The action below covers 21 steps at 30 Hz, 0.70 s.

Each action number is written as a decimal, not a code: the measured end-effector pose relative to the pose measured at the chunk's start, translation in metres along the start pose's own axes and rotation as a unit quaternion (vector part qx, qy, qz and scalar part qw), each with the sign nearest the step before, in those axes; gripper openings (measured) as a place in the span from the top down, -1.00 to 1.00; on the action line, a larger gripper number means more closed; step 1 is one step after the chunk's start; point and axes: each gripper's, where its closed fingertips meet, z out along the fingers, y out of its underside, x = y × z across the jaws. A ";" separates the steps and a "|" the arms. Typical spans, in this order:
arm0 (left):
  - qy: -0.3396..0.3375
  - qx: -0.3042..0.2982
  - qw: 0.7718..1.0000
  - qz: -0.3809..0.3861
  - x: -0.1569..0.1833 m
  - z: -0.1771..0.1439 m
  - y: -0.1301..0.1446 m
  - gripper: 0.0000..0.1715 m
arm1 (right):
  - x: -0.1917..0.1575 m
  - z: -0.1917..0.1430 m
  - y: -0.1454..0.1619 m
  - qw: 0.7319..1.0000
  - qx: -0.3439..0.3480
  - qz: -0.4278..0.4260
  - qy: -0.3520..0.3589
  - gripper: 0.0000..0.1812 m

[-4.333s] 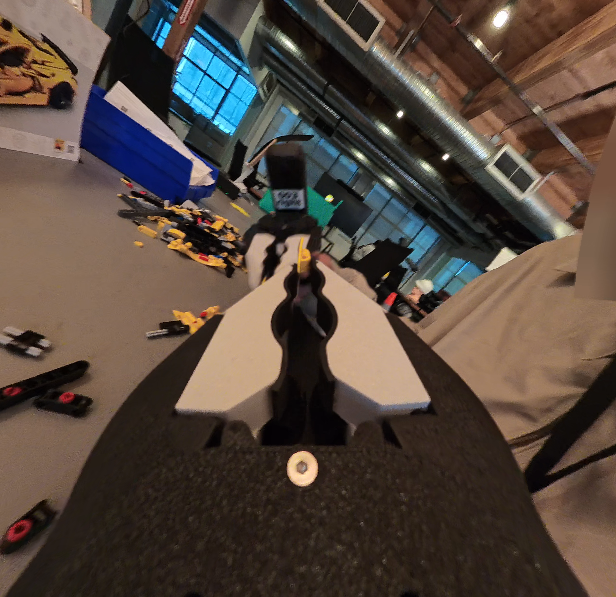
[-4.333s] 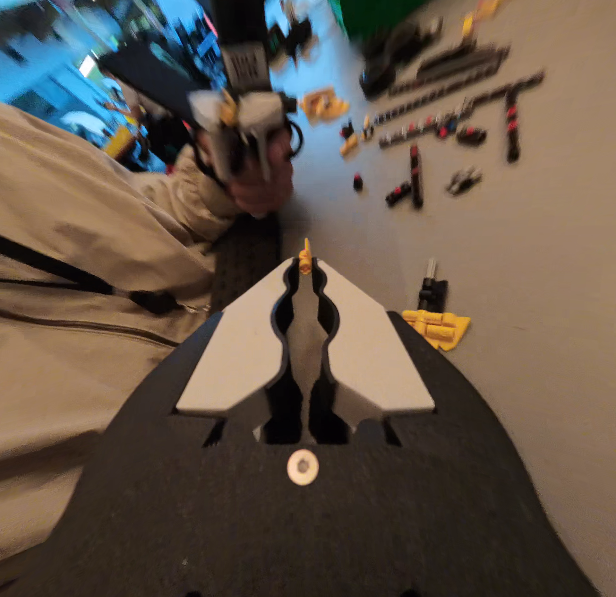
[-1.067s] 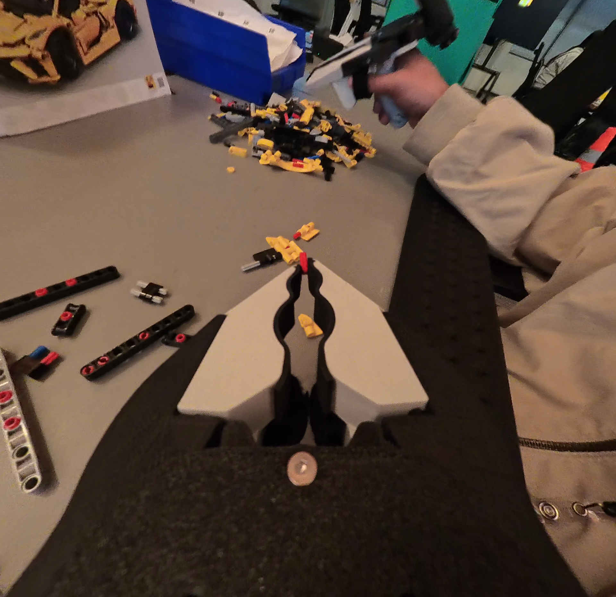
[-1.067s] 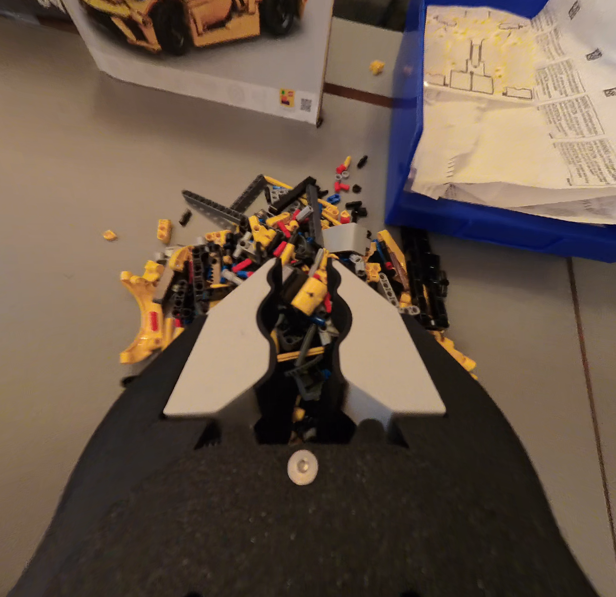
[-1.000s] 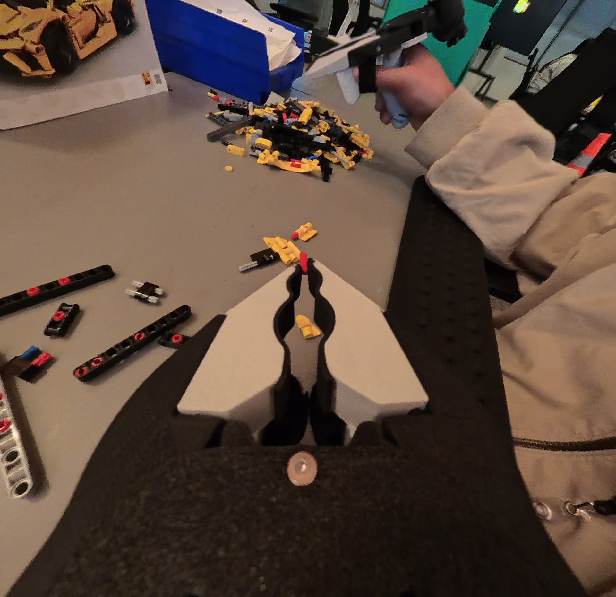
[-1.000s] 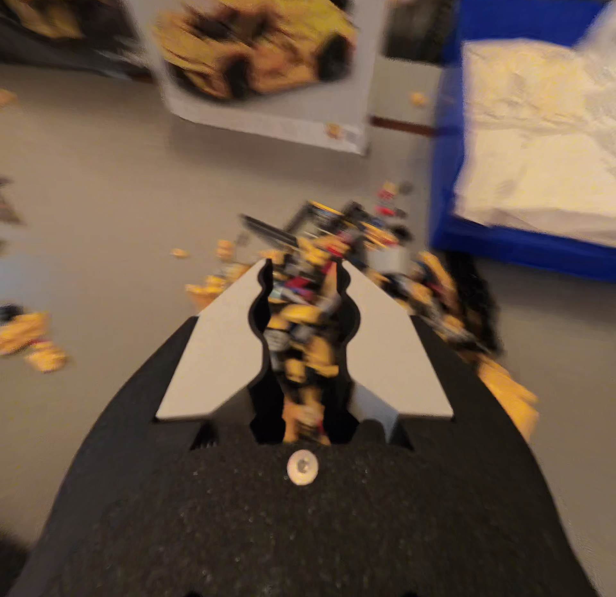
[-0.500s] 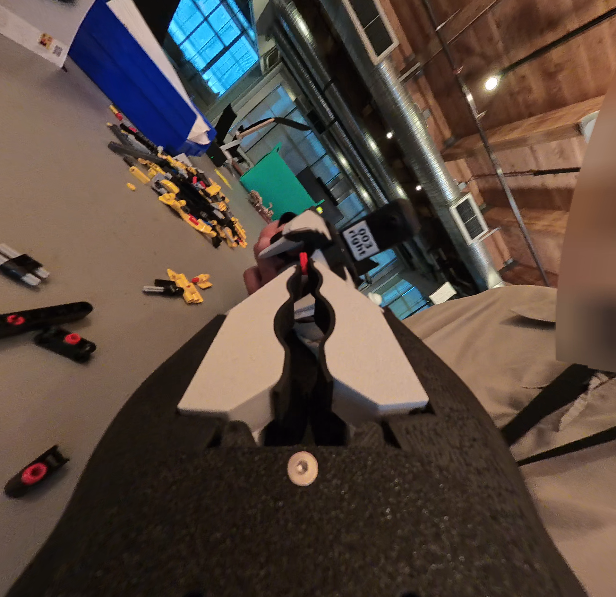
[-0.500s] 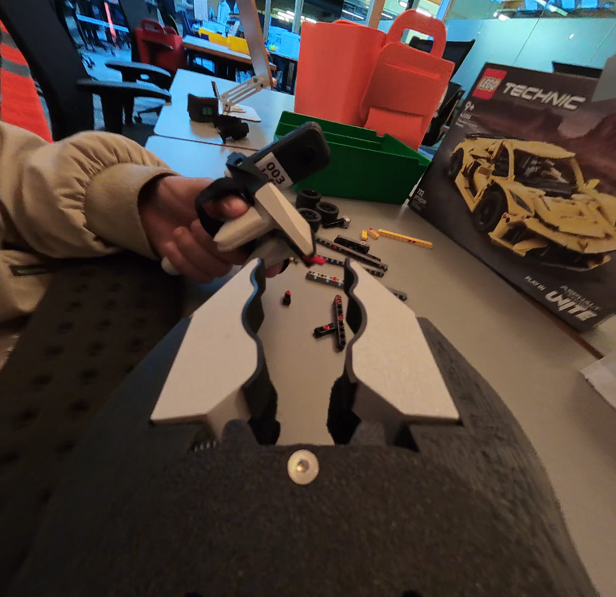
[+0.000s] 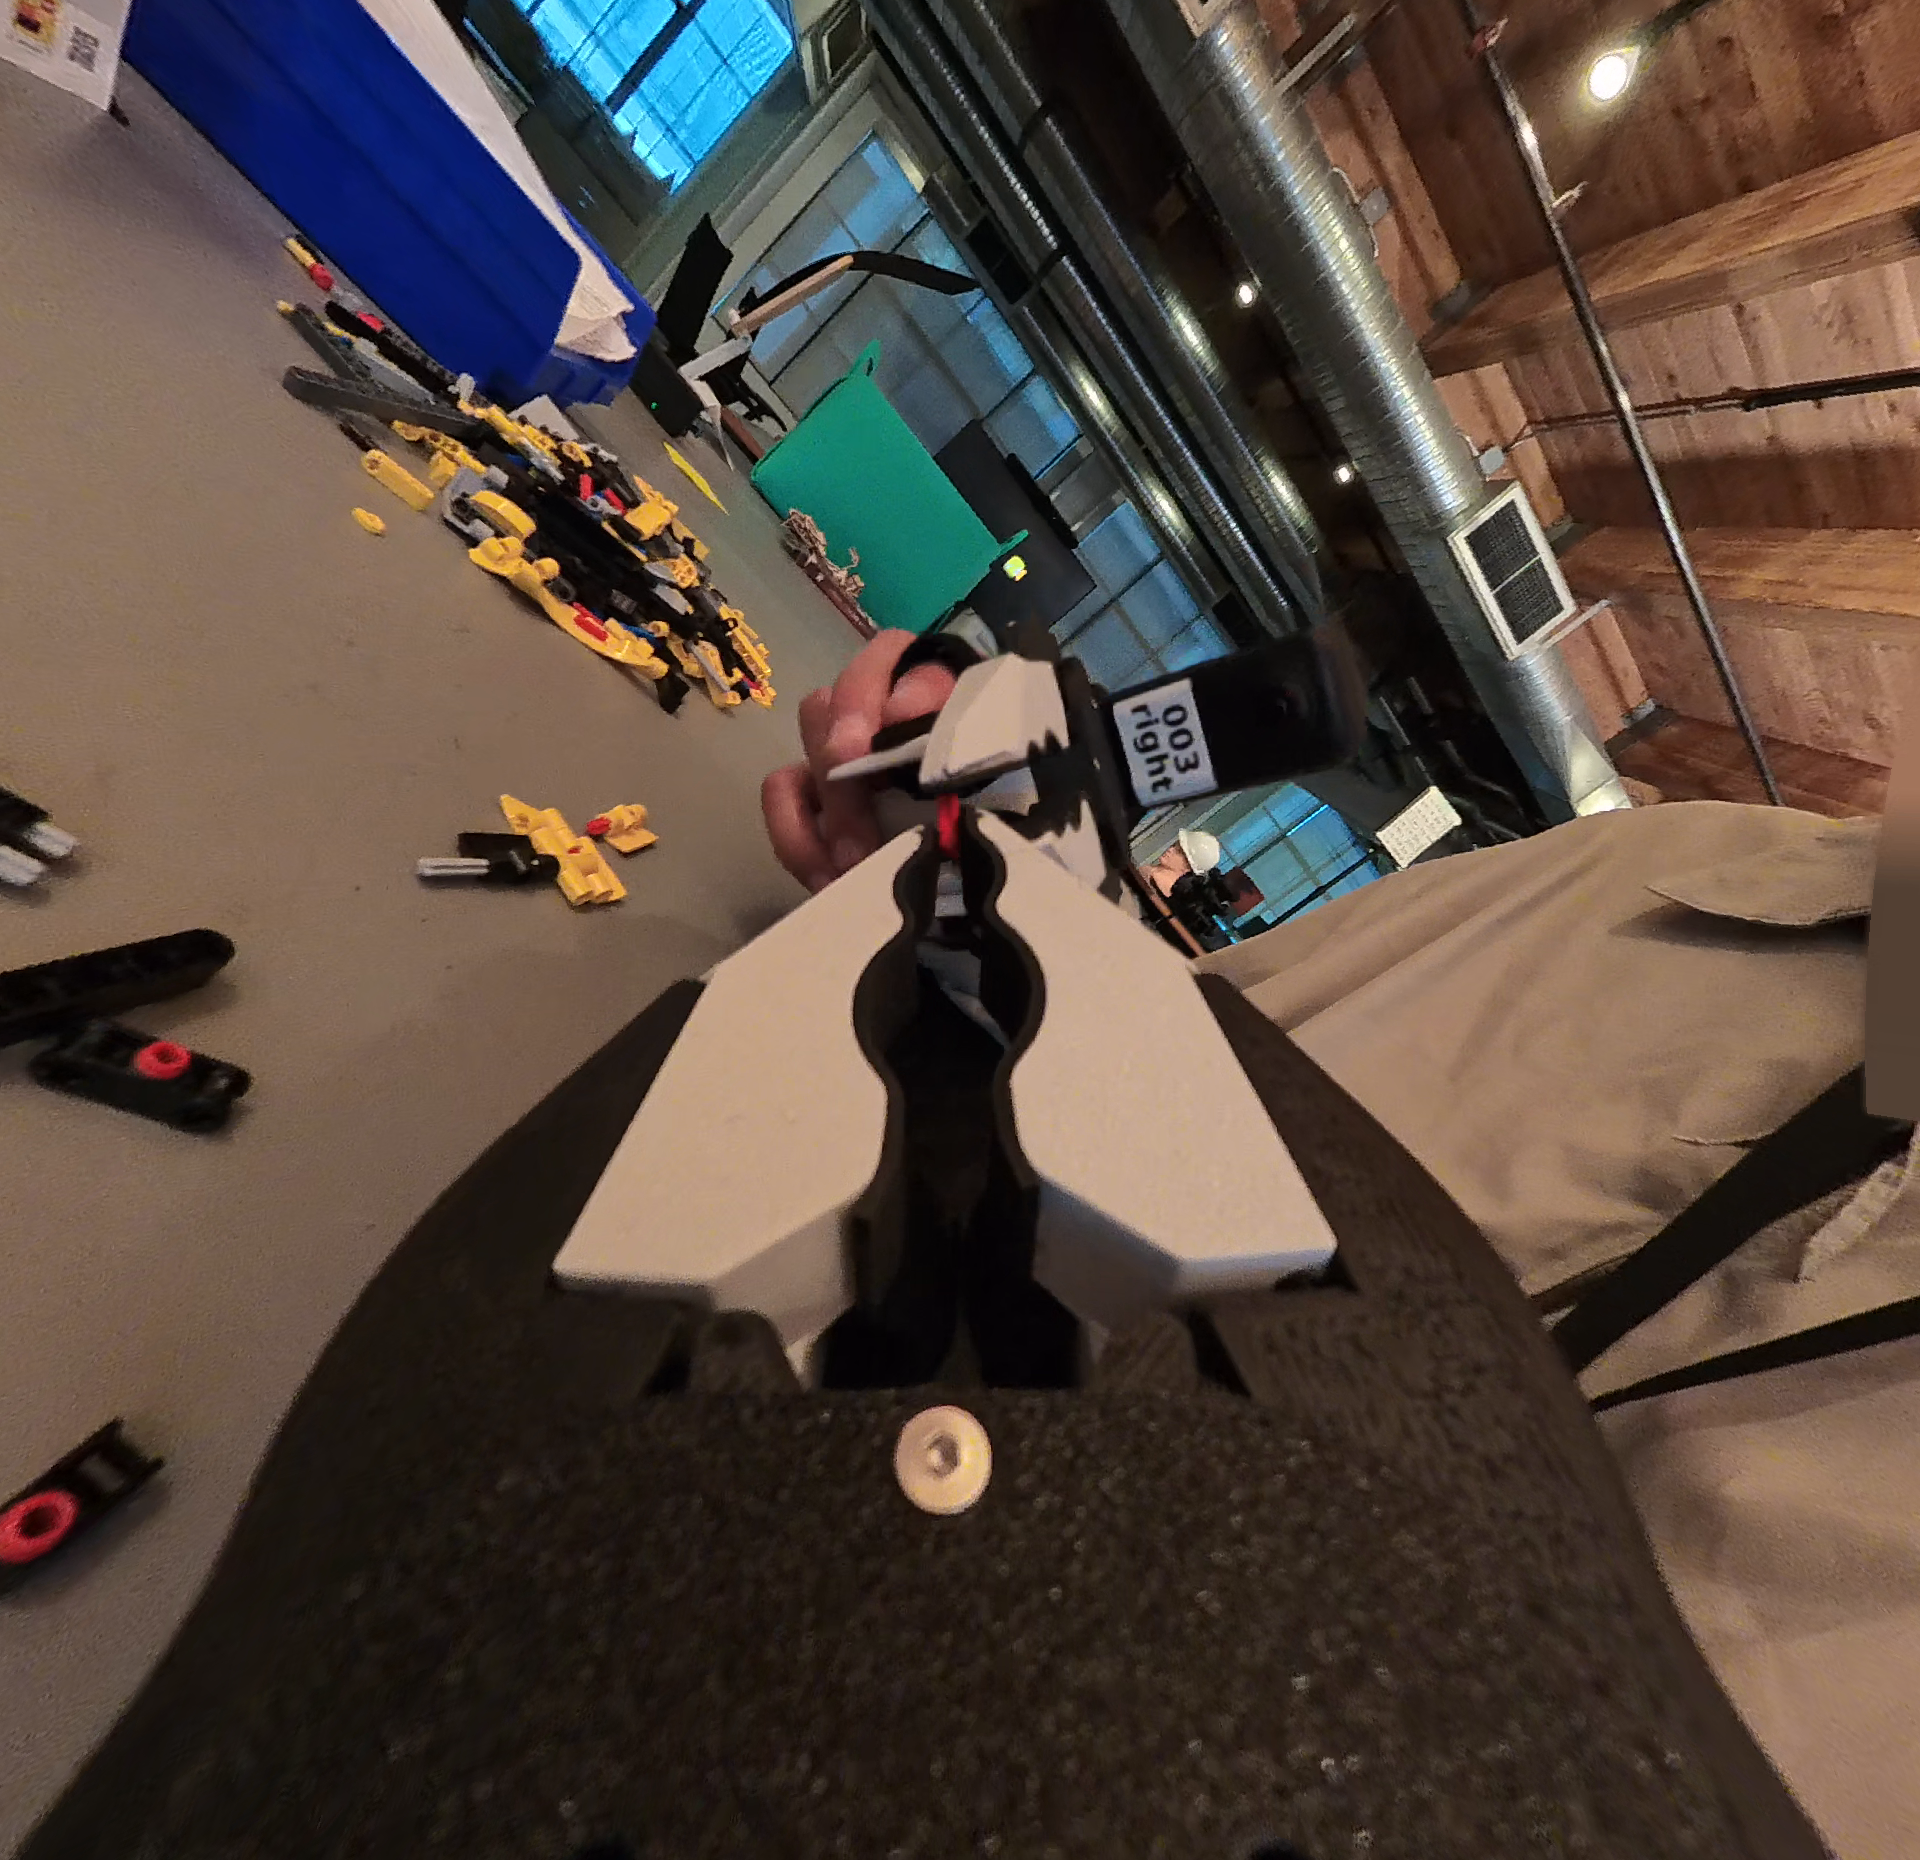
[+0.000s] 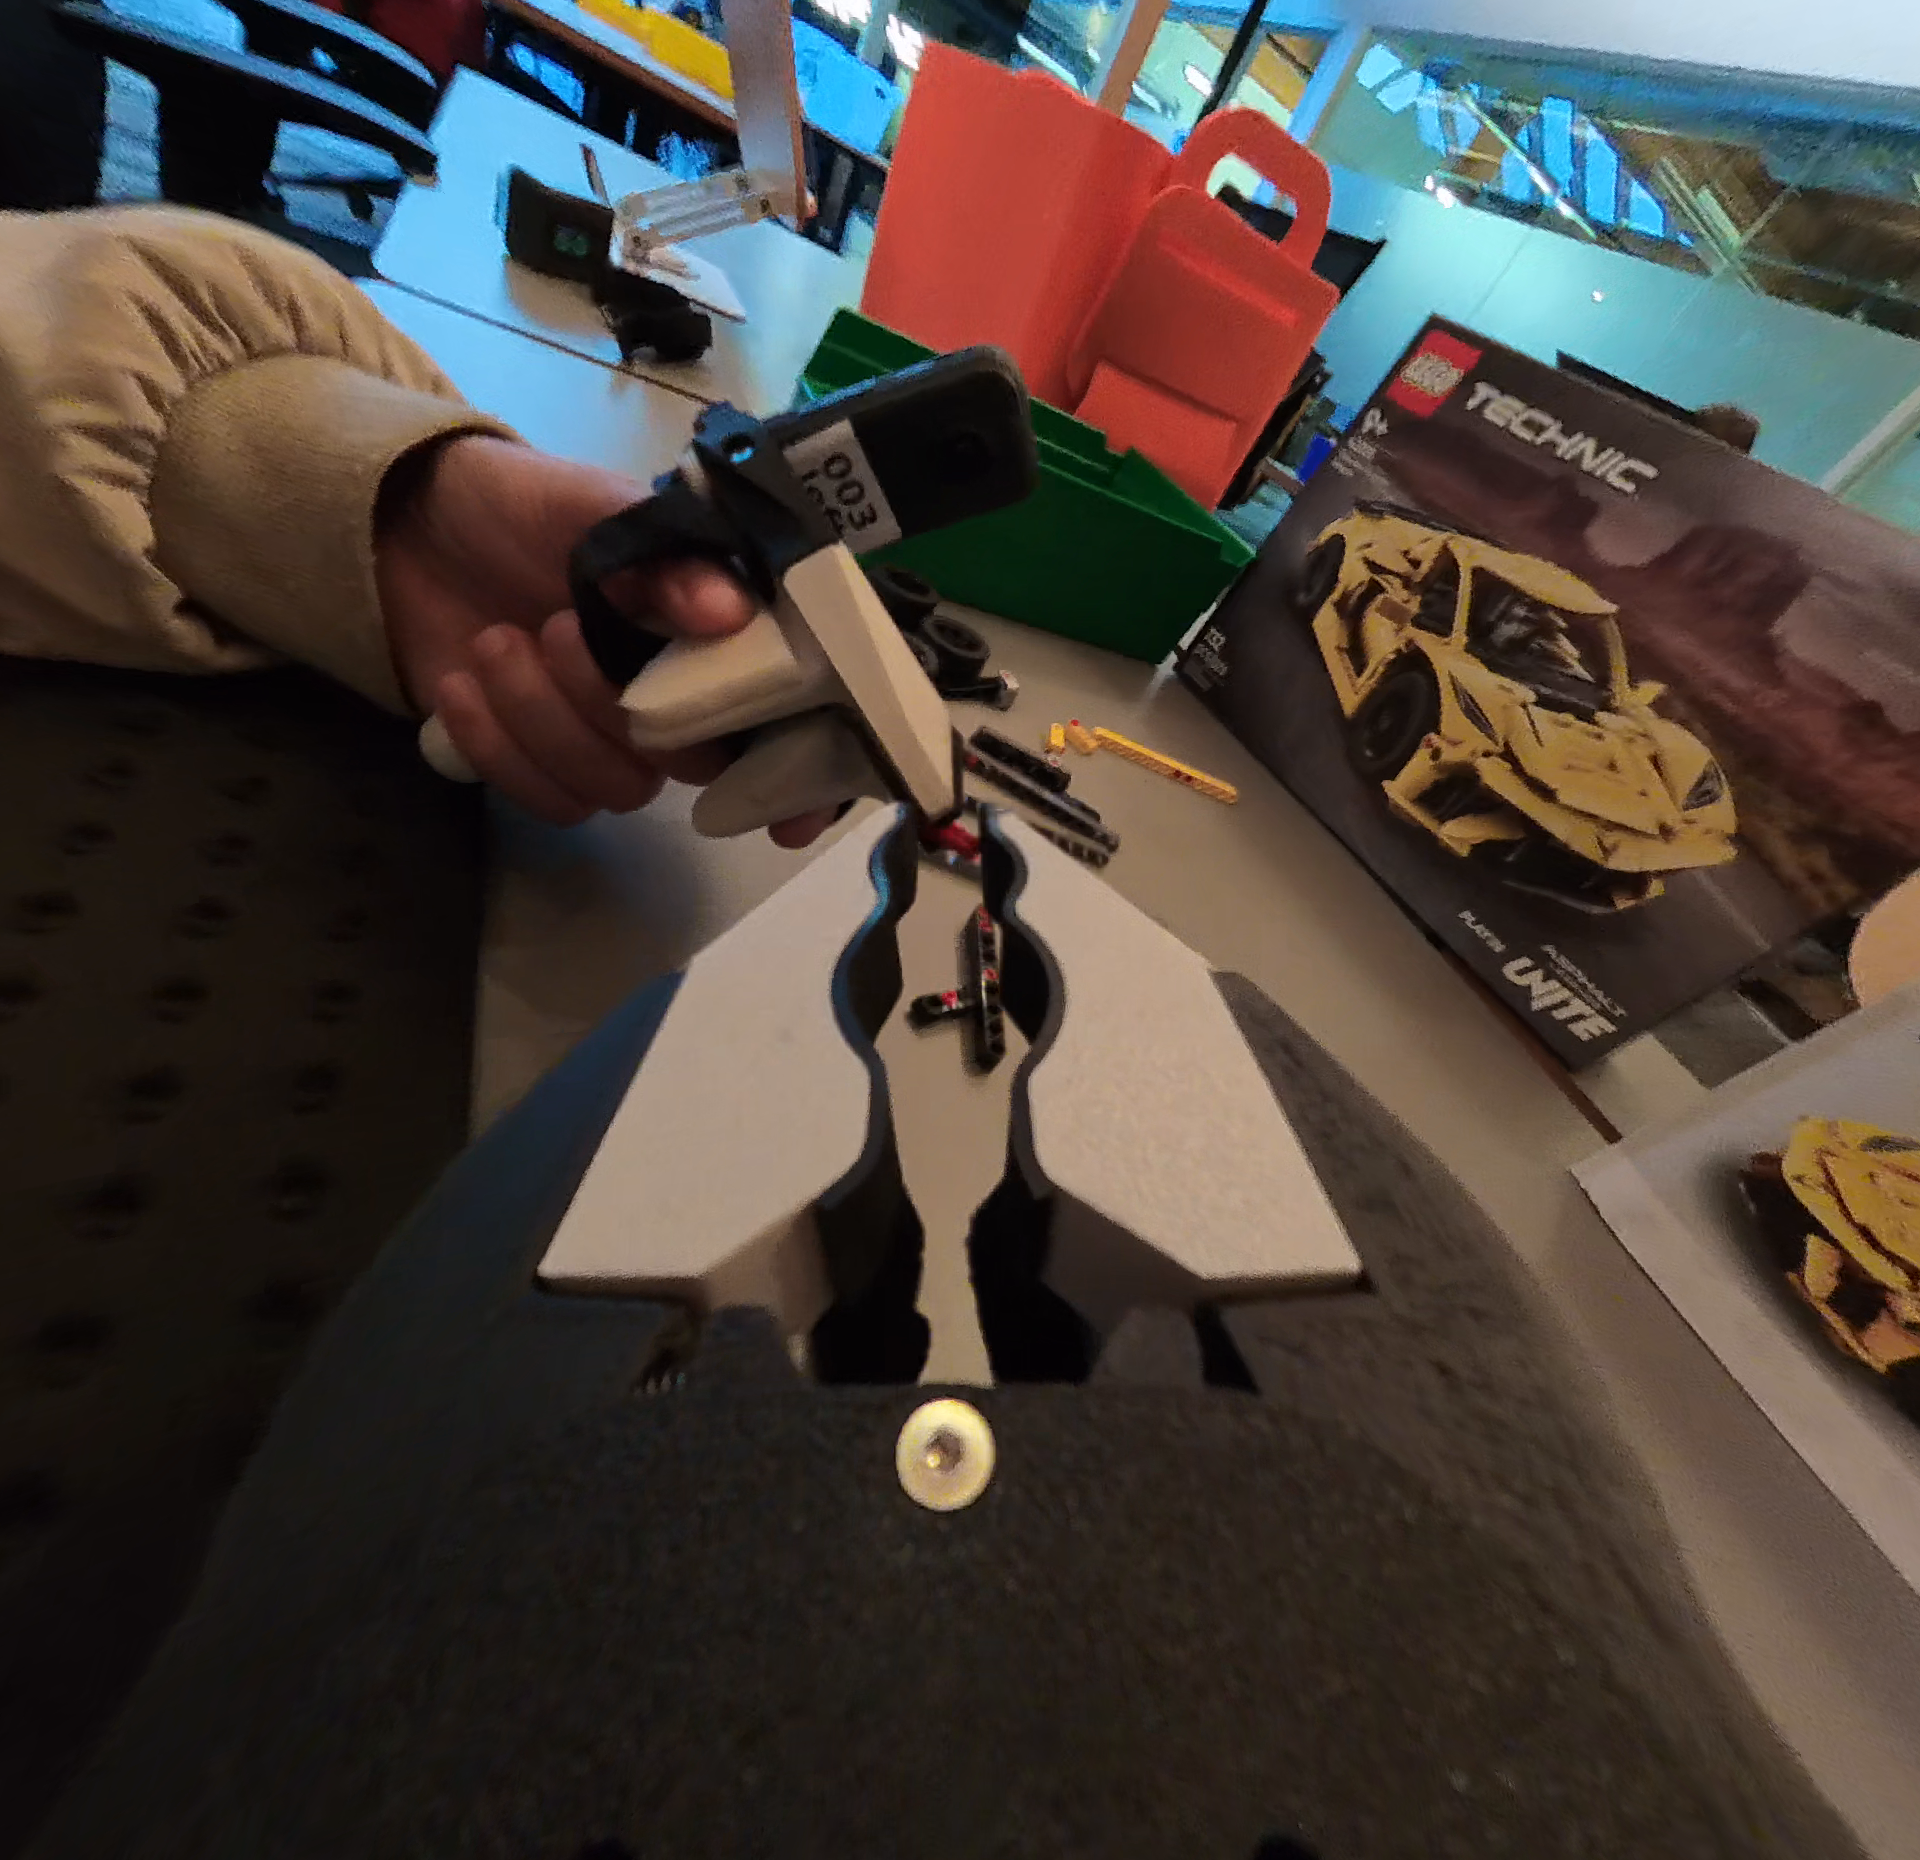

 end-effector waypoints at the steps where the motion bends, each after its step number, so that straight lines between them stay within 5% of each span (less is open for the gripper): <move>1: -0.005 -0.003 1.000 -0.004 -0.002 0.000 0.001 0.97 | 0.000 0.000 0.003 1.000 -0.012 -0.007 0.003 0.89; 10: -0.025 0.007 1.000 -0.004 -0.008 0.000 -0.003 0.86 | 0.008 -0.008 0.017 0.999 -0.041 0.025 -0.006 0.96; 14: -0.112 -0.028 0.990 0.079 -0.022 0.003 0.005 0.66 | 0.092 -0.063 0.060 0.980 -0.135 0.050 0.138 0.96; 17: -0.197 -0.154 0.947 0.201 -0.038 0.015 0.039 0.65 | 0.165 -0.149 0.126 0.917 -0.253 0.139 0.275 0.95; 21: -0.310 -0.280 0.838 0.351 -0.071 0.006 0.070 0.57 | 0.194 -0.234 0.183 0.839 -0.297 0.252 0.381 0.95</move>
